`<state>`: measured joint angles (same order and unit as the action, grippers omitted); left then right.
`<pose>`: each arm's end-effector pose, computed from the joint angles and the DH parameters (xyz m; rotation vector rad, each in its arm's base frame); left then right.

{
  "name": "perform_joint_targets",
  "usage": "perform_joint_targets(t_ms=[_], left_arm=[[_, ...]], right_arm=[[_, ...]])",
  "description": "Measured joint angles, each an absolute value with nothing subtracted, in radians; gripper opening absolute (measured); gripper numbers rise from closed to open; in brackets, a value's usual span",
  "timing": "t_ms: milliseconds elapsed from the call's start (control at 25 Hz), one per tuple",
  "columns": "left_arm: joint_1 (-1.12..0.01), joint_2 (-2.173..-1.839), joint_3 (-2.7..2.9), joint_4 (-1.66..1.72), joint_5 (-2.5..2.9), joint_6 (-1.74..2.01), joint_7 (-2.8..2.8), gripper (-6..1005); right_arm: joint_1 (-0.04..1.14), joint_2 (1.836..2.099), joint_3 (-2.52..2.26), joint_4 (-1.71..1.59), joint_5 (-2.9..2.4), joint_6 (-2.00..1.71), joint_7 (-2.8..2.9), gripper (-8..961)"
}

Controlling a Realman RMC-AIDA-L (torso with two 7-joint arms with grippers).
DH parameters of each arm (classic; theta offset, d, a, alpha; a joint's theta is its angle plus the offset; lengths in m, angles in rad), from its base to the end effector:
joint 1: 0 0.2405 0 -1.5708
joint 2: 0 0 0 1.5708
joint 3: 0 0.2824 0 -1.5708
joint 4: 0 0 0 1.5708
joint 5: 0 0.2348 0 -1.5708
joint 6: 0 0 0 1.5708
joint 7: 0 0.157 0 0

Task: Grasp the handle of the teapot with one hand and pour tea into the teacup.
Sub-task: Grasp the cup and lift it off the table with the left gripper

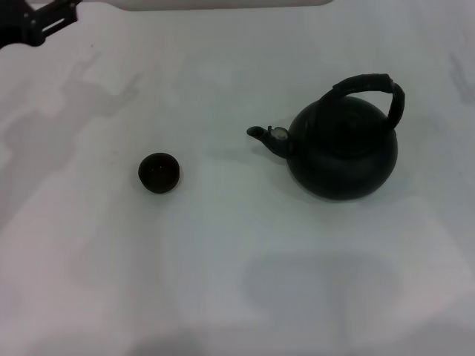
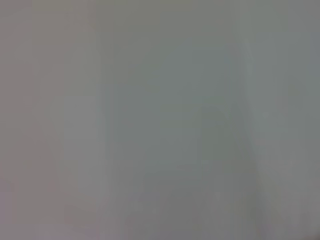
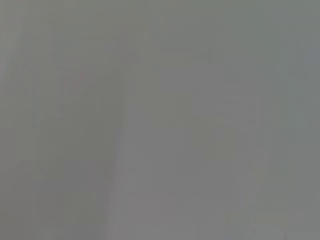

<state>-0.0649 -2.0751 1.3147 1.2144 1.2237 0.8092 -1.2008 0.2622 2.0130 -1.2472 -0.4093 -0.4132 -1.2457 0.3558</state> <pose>-0.2880 0.3707 0.0475 -2.0248 -0.3775 -0.6245 0.3718 0.3535 0.0483 -1.6432 0.2501 0.7521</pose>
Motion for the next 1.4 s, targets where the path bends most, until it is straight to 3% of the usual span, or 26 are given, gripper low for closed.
perform_joint_targets(t_ms=[320, 800, 1400], left_arm=[[-0.039, -2.077, 1.335, 1.162, 1.053, 0.815, -1.008, 881], [-0.077, -2.073, 1.308, 1.193, 1.293, 0.813, -1.448, 882], [-0.104, -2.070, 1.318, 1.206, 1.549, 0.858, -1.643, 879]], right_arm=[[0.266, 2.014, -1.241, -0.387, -0.413, -1.252, 0.358, 576], [0.289, 1.987, -1.233, -0.402, -0.413, -1.218, 0.360, 582], [0.283, 1.979, -1.228, -0.411, -0.415, -1.183, 0.362, 584]])
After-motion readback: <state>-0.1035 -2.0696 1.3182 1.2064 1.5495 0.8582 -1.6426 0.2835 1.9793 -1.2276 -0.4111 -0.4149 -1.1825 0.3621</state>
